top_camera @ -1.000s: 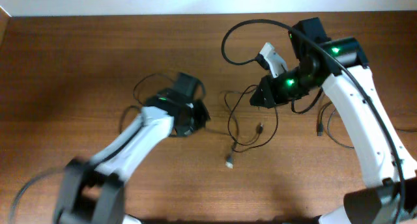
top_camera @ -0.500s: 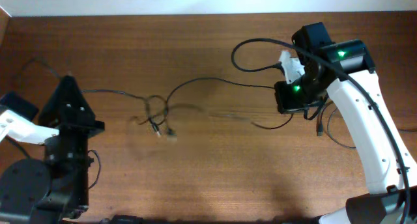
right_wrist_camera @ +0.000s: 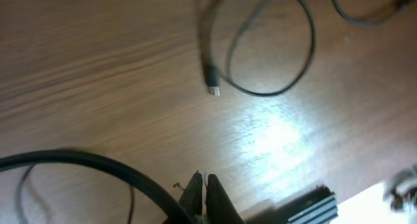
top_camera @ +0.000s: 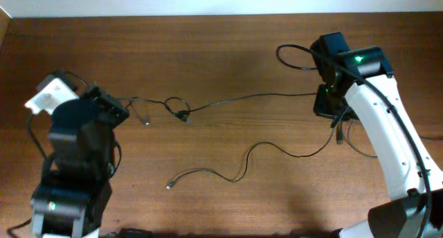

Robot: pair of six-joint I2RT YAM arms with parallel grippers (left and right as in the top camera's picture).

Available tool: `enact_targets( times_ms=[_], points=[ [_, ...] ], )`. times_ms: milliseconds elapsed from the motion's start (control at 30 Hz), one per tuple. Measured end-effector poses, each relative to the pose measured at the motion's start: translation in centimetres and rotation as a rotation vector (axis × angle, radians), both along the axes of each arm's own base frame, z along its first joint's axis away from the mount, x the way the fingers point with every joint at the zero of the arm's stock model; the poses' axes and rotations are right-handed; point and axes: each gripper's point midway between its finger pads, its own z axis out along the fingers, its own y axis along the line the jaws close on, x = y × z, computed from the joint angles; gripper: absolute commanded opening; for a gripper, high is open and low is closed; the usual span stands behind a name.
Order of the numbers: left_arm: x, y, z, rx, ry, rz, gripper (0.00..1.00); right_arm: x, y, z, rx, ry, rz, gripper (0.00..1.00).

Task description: Untangle cables

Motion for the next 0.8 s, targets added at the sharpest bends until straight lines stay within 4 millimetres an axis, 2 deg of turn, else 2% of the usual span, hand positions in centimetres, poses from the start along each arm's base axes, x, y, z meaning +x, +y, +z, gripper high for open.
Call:
enact_targets(
  times_ms=[67,100,167,233,267,300,333,367,400,433,567,733,800],
  points=[
    [0.7,-0.3,-2.5,0.010,0.104,-0.011,0.00,-0.2,-0.5,-0.8,0.034,0.025,-0.024,0.04],
    [1.3,-0.6,-4.5,0.013,0.186,-0.023,0.00,-0.1,0.2,-1.4,0.106,0.047,0.014,0.04],
    [3.1,-1.9,-8.4,-0.010,0.326,-0.080,0.00,0.5,2.9,-1.8,0.252,0.050,0.140,0.04],
    [4.9,-4.0,-13.0,-0.064,0.474,-0.163,0.00,1.2,6.9,-1.5,0.447,0.022,0.319,0.04],
    [6.0,-5.3,-16.7,-0.108,0.589,-0.212,0.00,1.4,9.3,-0.4,0.565,-0.018,0.426,0.04],
    [6.4,-6.0,-18.7,-0.129,0.647,-0.233,0.00,1.5,10.2,0.1,0.614,-0.041,0.471,0.04],
    [6.9,-6.7,-20.8,-0.154,0.701,-0.259,0.00,1.4,12.2,1.8,0.722,-0.101,0.578,0.04],
    [8.0,-7.7,-23.8,-0.183,0.762,-0.302,0.00,1.0,13.7,3.6,0.806,-0.151,0.663,0.04],
    [8.0,-8.5,-26.5,-0.210,0.833,-0.331,0.00,0.3,15.3,5.6,0.902,-0.210,0.768,0.04],
    [8.1,-9.1,-28.8,-0.234,0.887,-0.357,0.00,-0.1,16.0,6.6,0.949,-0.237,0.812,0.04],
    [8.2,-9.9,-31.2,-0.244,0.936,-0.414,0.00,-1.5,18.8,10.2,1.176,-0.341,1.002,0.04],
    [8.1,-10.7,-31.1,-0.270,0.934,-0.465,0.00,-0.8,21.1,16.5,1.414,-0.609,1.226,0.04],
    [8.3,-10.9,-31.1,-0.277,0.925,-0.473,0.00,-0.5,21.3,18.0,1.458,-0.651,1.252,0.04]
  ],
)
